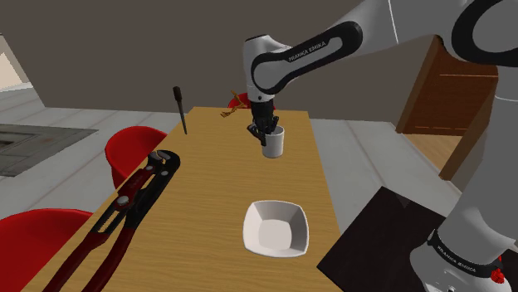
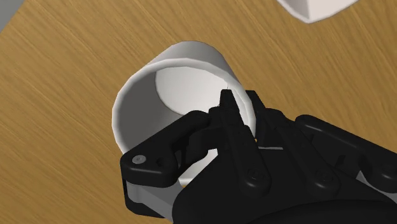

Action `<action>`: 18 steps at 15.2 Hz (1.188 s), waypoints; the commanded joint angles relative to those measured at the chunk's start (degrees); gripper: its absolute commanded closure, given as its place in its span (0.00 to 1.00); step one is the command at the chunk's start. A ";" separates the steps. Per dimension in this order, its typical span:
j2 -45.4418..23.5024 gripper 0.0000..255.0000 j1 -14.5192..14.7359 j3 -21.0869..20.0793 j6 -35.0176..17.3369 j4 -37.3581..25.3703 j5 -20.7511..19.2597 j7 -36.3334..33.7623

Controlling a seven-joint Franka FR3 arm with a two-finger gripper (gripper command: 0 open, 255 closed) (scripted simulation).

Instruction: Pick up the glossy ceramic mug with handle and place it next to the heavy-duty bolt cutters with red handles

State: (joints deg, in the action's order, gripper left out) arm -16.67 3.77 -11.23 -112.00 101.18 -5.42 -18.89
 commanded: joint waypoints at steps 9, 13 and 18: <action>-25.75 1.00 7.77 -0.10 15.58 -40.87 -3.52 -4.85; -29.97 1.00 8.83 0.17 16.31 -45.83 -3.87 -5.09; -30.22 1.00 8.55 0.22 12.65 -42.39 -3.99 -5.36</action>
State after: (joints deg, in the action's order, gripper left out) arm -47.15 12.51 -11.01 -98.31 57.54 -9.40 -24.24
